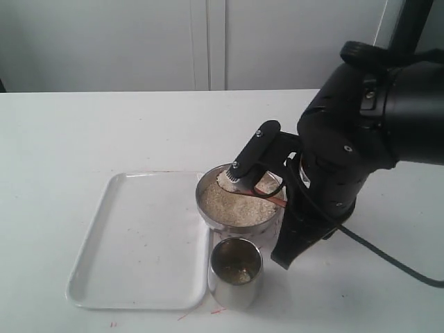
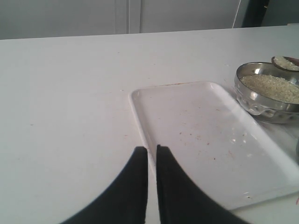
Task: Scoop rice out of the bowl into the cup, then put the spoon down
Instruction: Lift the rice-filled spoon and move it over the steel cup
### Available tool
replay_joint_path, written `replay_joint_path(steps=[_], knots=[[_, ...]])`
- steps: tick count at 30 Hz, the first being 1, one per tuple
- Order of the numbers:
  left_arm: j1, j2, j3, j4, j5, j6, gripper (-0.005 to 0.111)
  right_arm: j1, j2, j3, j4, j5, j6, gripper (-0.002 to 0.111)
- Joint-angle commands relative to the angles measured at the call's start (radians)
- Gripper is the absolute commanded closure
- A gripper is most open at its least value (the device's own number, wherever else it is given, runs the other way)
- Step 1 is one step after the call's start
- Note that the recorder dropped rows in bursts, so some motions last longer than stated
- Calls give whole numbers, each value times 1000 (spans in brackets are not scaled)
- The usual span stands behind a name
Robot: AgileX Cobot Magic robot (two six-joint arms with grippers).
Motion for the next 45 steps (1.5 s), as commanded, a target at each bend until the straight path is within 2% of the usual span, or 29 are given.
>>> replay_joint_path(steps=[1,18,31,40,45], knots=[[-3,1,-6,-10,-3,-5,92,-6,-58,6,0,39,8,108],[-3,1,-6,-10,-3,-5,92,-2,-343,27,96,269,4,108],[-3,1,-6,-10,-3,-5,92,252,-356,157,75,257,126,108],[-3,1,-6,-10,-3,-5,92,273,-316,201,17,223,167,108],[-3,1,-6,-10,-3,-5,92,273,-255,201,-25,177,121,108]])
